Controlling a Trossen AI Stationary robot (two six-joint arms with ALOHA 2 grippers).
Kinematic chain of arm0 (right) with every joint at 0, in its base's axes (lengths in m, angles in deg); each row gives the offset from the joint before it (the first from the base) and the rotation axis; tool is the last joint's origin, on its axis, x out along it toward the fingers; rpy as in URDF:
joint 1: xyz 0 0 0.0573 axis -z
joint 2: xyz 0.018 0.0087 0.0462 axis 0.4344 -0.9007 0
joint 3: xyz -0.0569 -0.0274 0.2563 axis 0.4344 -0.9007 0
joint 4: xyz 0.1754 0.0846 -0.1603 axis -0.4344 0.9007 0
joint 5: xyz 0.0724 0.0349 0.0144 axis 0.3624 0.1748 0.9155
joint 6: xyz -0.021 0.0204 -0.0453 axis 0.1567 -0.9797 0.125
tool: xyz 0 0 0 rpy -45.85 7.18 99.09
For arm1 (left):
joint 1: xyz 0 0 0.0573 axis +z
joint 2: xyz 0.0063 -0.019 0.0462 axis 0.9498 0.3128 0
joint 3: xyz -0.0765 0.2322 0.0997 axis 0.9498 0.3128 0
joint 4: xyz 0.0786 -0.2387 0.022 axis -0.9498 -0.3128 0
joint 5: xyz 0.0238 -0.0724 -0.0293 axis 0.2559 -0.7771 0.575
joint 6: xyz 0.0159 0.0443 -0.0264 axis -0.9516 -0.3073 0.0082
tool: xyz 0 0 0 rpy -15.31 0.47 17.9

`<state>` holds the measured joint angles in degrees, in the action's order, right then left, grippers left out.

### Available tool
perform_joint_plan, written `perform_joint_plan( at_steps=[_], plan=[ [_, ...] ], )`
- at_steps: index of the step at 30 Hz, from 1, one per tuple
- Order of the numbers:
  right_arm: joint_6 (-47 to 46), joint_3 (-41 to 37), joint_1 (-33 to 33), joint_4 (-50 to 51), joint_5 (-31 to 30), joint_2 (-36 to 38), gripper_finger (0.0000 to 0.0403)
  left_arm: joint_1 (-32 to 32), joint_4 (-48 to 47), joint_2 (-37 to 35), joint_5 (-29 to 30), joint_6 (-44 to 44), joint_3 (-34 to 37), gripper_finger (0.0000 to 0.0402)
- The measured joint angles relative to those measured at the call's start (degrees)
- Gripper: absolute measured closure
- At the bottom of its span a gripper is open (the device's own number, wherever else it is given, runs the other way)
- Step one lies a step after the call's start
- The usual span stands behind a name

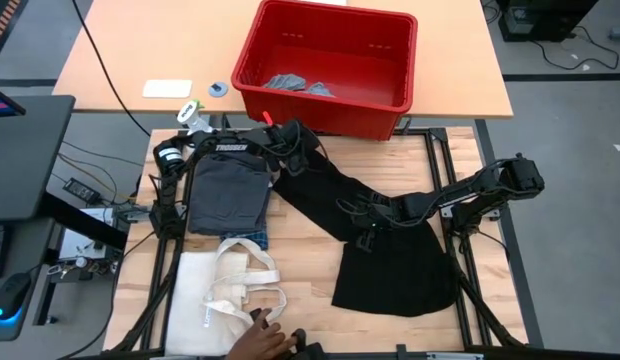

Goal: Fold Laundry from Bin
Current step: Fold the black shirt

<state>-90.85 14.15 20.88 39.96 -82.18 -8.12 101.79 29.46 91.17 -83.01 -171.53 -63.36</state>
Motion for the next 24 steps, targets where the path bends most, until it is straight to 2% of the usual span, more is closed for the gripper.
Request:
perform_joint_plan(
  at_steps=[3,8,15,20,24],
  plan=[
    [0.00,0.00,0.00,-0.05,0.02,0.02,0.0290,0.00,-0.45,0.00,-0.11,0.00,0.02,0.0318],
    [0.00,0.00,0.00,-0.17,-0.03,0.02,0.0290,0.00,-2.36,0.00,-0.11,0.07,0.02,0.0388],
    [-0.02,0.00,0.00,-0.15,-0.05,0.02,0.0290,0.00,-1.57,-0.05,-0.50,5.56,0.02,0.0399],
    [-0.02,0.00,0.00,-0.13,-0.07,0.02,0.0290,0.74,1.29,-1.68,-9.72,13.85,0.07,0.0400],
    [-0.05,0.00,0.00,-0.19,-0.09,0.02,0.0290,3.58,6.81,-1.86,-15.06,25.19,0.07,0.0400]
  ],
)
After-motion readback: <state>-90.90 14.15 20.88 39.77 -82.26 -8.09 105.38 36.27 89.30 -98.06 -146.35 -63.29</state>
